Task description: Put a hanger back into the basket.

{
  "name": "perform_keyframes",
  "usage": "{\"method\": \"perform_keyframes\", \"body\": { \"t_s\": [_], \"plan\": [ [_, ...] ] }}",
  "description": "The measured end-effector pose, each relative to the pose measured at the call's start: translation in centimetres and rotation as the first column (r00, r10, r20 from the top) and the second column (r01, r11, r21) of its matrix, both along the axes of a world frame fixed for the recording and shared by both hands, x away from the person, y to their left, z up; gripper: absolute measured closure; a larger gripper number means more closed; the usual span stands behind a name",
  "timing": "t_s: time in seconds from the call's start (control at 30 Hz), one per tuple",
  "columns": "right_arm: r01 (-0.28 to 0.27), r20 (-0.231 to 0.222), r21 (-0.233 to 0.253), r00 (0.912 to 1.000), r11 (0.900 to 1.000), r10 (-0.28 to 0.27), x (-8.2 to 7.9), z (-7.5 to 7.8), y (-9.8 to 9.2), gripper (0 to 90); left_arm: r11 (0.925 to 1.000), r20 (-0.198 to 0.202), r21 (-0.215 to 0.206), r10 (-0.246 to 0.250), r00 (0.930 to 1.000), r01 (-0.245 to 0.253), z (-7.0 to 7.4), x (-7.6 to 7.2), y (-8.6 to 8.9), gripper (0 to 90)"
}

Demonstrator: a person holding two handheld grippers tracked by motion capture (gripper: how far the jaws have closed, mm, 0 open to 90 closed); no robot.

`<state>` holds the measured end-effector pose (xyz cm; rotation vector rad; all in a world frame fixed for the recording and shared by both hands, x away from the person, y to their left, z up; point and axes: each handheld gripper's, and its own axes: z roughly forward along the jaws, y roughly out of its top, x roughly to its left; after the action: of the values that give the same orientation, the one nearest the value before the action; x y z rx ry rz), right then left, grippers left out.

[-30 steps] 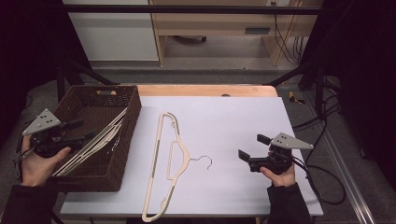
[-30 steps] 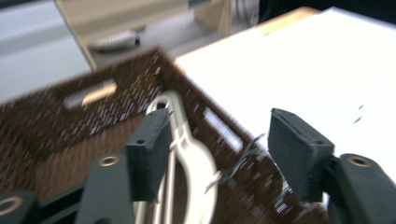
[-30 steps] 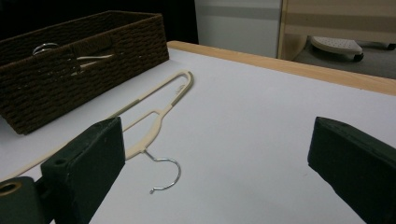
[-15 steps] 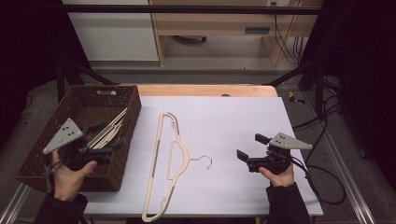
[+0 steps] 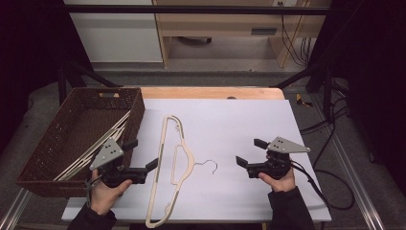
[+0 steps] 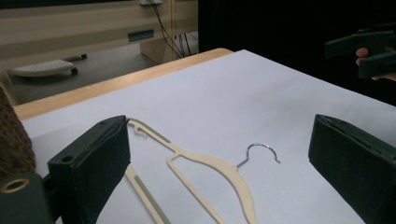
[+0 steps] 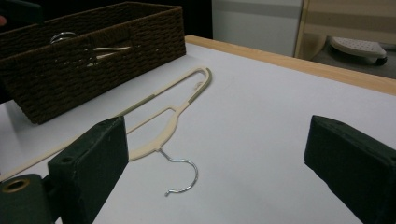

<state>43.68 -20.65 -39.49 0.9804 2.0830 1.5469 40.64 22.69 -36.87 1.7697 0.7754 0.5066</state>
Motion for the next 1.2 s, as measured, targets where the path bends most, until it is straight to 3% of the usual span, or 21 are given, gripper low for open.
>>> {"method": "perform_keyframes", "body": {
  "t_s": [0.13, 0.27, 0.57, 0.67, 0.9, 0.97, 1.2],
  "plan": [
    [-0.027, -0.015, -0.018, 0.9995, 0.999, 0.026, 0.3, -0.4, 1.0, 8.6, 0.9997, -0.039, 0.011, -0.022, 0.999, 0.023, -1.5, -0.1, -0.6, 6.7],
    [-0.06, -0.028, -0.04, 0.9979, 0.997, 0.059, 0.6, -1.0, 2.1, 10.9, 0.9995, -0.053, 0.016, -0.026, 0.9983, 0.027, -2.5, -0.5, -0.8, 7.5],
    [-0.14, -0.029, -0.119, 0.9901, 0.983, 0.137, 2.2, -2.6, 6.1, 20.0, 0.9967, -0.05, 0.048, -0.063, 0.9968, 0.065, -3.8, -0.6, -1.6, 6.7],
    [-0.158, -0.049, -0.134, 0.987, 0.978, 0.153, 3.0, -3.1, 7.3, 23.5, 0.9971, -0.05, 0.042, -0.061, 0.9969, 0.063, -3.9, -0.5, -1.4, 6.6],
    [-0.216, -0.109, -0.21, 0.9745, 0.954, 0.196, 4.6, -5.0, 10.3, 36.0, 0.9974, -0.061, 0.044, -0.055, 0.9966, 0.058, -4.1, -0.2, -1.2, 6.6],
    [-0.224, -0.126, -0.208, 0.9715, 0.952, 0.201, 5.2, -5.6, 10.9, 39.8, 0.9968, -0.067, 0.049, -0.059, 0.996, 0.062, -4.3, -0.1, -1.2, 6.6],
    [-0.269, -0.175, -0.274, 0.9581, 0.923, 0.227, 6.4, -7.7, 12.6, 57.8, 0.9963, -0.079, 0.056, -0.061, 0.995, 0.066, -4.6, 0.1, -1.2, 6.7]
  ]
}}
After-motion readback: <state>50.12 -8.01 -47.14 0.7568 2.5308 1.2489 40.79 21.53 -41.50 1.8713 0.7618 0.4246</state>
